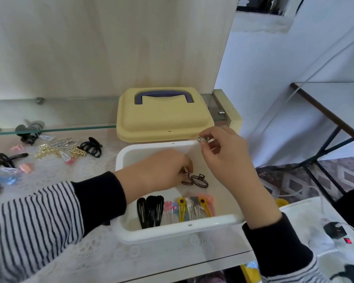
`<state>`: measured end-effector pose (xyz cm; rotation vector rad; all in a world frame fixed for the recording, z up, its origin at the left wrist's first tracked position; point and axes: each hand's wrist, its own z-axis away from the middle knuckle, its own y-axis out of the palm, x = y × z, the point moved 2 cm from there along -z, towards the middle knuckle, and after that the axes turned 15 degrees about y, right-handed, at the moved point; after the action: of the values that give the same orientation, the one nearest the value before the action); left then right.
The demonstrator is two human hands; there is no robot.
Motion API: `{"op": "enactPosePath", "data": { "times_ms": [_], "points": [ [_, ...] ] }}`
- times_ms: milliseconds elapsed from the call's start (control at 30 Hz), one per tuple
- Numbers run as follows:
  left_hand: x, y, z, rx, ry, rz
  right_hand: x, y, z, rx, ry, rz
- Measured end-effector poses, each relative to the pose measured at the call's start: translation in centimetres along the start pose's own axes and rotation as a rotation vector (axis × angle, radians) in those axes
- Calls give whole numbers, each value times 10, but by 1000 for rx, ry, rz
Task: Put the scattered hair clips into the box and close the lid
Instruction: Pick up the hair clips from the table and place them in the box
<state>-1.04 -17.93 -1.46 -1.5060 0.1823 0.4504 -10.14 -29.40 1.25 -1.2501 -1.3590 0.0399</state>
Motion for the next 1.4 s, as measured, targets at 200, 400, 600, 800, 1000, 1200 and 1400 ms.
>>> {"op": "enactPosePath", "data": {
  "times_ms": [200, 400, 600, 800, 1000, 1200, 1400],
  "points": [
    [-1, -6, 8, 36, -14, 36, 0, 1, 2, -12, -37, 22],
    [-2, -33, 41, -112, -10, -164, 3, 2, 2, 89, -125, 66],
    [8, -39, 79, -511, 58, -326, 23, -4, 1, 255, -105, 21],
    [22, -25, 100, -629, -107, -142, 49, 10, 8, 636, -41, 262],
    [24, -17, 99, -701, -168, 109, 51, 50, 14, 881, -36, 539],
    [23, -17, 101, -668, -195, 176, 49, 63, 12, 810, -30, 733],
    [29, -12, 106, -695, -161, 394, 55, 45, 20, 715, -12, 673]
  ]
}}
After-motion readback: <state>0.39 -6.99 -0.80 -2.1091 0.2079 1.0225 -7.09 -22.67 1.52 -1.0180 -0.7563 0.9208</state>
